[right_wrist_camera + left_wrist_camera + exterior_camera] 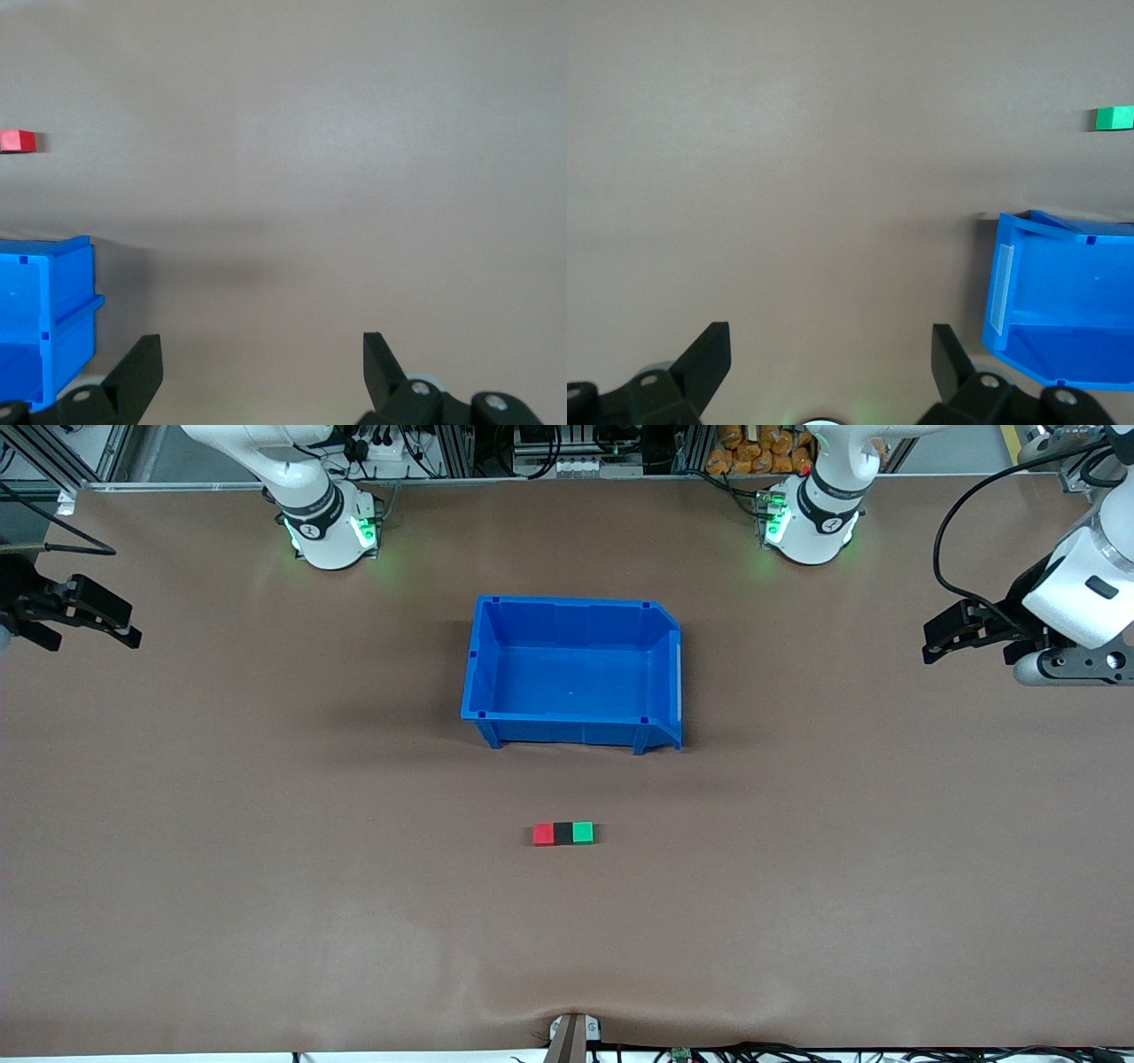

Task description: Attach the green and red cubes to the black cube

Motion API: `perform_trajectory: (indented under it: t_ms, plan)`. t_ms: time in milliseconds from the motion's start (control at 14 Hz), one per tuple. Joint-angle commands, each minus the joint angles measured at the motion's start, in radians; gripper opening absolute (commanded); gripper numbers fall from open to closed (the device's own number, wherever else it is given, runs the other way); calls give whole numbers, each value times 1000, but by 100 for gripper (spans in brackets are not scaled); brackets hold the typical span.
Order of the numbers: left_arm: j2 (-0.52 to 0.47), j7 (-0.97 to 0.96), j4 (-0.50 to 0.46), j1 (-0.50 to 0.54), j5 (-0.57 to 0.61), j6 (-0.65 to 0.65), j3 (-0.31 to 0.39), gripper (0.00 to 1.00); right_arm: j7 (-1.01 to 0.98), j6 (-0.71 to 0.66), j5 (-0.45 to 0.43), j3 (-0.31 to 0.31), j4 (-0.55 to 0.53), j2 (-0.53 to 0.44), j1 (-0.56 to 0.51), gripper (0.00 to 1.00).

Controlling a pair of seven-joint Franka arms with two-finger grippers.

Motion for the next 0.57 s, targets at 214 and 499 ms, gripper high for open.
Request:
perform_trajectory:
  t_ms: [214,499]
  plan:
    - [5,-4,11,-2,11,23,-6,100,-17,47,-20,1,-34,-30,9,100]
    - [5,-4,9,1,7,24,-6,100,-17,46,-20,1,-34,-30,11,100]
